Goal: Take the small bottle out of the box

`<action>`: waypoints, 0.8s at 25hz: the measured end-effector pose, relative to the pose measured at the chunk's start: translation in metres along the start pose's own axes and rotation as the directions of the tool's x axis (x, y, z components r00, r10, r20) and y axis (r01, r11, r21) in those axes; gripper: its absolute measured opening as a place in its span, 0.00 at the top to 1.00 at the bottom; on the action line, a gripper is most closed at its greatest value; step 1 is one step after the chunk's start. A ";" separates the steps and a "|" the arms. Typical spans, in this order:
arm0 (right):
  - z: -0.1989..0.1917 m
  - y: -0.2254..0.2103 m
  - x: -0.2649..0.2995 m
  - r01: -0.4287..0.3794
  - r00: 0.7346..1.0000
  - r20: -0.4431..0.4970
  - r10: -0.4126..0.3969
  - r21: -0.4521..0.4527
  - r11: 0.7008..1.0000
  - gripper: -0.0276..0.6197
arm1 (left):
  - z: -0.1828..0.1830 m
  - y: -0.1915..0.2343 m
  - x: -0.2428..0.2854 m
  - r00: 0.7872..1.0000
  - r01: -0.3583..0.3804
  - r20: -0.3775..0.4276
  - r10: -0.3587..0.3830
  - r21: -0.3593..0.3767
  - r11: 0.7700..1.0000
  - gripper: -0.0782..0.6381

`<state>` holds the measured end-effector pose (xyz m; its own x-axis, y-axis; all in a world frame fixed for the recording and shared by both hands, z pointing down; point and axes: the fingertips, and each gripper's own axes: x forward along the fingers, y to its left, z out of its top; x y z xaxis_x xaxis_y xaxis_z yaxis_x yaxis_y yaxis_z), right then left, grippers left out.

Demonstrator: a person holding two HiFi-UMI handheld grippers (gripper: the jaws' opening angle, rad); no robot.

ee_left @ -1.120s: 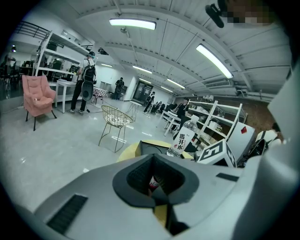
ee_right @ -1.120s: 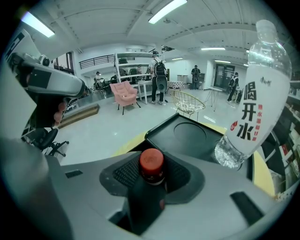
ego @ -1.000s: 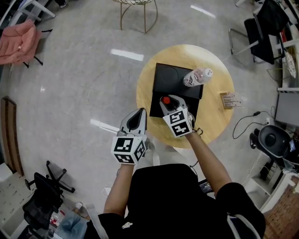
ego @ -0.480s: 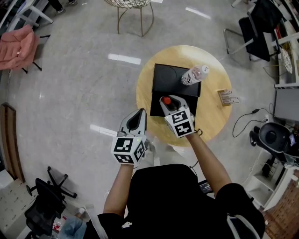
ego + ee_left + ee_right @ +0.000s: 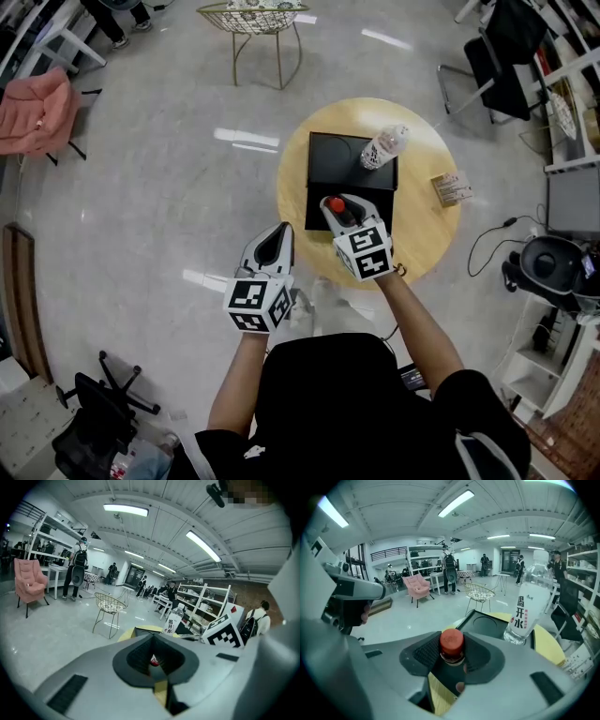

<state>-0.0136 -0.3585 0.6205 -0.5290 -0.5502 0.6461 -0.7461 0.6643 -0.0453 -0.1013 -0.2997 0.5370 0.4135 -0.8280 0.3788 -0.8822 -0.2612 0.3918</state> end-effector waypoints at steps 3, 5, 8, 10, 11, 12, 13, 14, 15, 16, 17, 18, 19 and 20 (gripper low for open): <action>0.010 0.010 -0.012 0.013 0.999 0.036 -0.013 0.007 1.000 0.74 | 0.006 -0.001 -0.013 1.000 0.009 0.019 -0.009 0.004 1.000 0.88; 0.016 0.018 -0.022 0.019 0.998 0.056 -0.020 0.010 1.000 0.74 | 0.009 0.003 -0.023 0.999 0.002 0.032 -0.002 -0.004 1.000 0.88; 0.022 0.024 -0.040 0.031 0.996 0.086 -0.032 0.010 0.999 0.74 | 0.013 0.001 -0.032 0.999 0.003 0.049 -0.003 0.003 1.000 0.88; 0.024 0.026 -0.052 0.039 0.994 0.105 -0.041 0.018 0.999 0.74 | 0.015 -0.003 -0.036 0.998 0.010 0.059 -0.012 0.020 1.000 0.88; 0.025 0.028 -0.057 0.042 0.992 0.115 -0.044 0.023 0.999 0.74 | 0.017 -0.004 -0.038 0.998 0.011 0.066 -0.013 0.026 1.000 0.88; 0.027 0.030 -0.063 0.045 0.991 0.125 -0.047 0.024 0.999 0.74 | 0.018 -0.005 -0.041 0.997 0.006 0.074 -0.009 0.031 1.000 0.88; 0.029 0.033 -0.068 0.048 0.990 0.133 -0.051 0.022 0.999 0.74 | 0.019 -0.006 -0.045 0.997 -0.001 0.080 -0.002 0.037 0.999 0.88; 0.030 0.036 -0.073 0.052 0.989 0.140 -0.054 0.018 0.998 0.74 | 0.020 -0.007 -0.049 0.996 -0.008 0.084 0.005 0.043 0.999 0.88; 0.031 0.038 -0.079 0.056 0.987 0.147 -0.058 0.015 0.998 0.74 | 0.020 -0.009 -0.053 0.996 -0.011 0.086 0.007 0.048 0.999 0.88; 0.032 0.041 -0.084 0.060 0.986 0.153 -0.062 0.013 0.998 0.74 | 0.019 -0.011 -0.057 0.996 -0.009 0.088 0.005 0.051 0.999 0.88; 0.033 0.044 -0.090 0.065 0.985 0.161 -0.066 0.012 0.998 0.74 | 0.019 -0.013 -0.061 0.996 -0.005 0.090 0.001 0.052 0.999 0.88; 0.033 0.046 -0.094 0.069 0.983 0.168 -0.070 0.012 0.998 0.74 | 0.019 -0.014 -0.066 0.996 -0.001 0.093 -0.003 0.053 0.999 0.88; 0.034 0.050 -0.098 0.072 0.982 0.175 -0.073 0.011 0.997 0.74 | 0.020 -0.015 -0.070 0.995 0.002 0.098 -0.007 0.053 0.999 0.88; 0.034 0.053 -0.102 0.075 0.981 0.181 -0.075 0.011 0.997 0.74 | 0.020 -0.016 -0.075 0.995 0.005 0.103 -0.011 0.054 0.999 0.88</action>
<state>-0.0134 -0.2847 0.5261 -0.5356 -0.6810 0.4993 -0.7879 0.6158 -0.0051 -0.1223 -0.2434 0.4858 0.3975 -0.8718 0.2863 -0.8909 -0.2919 0.3480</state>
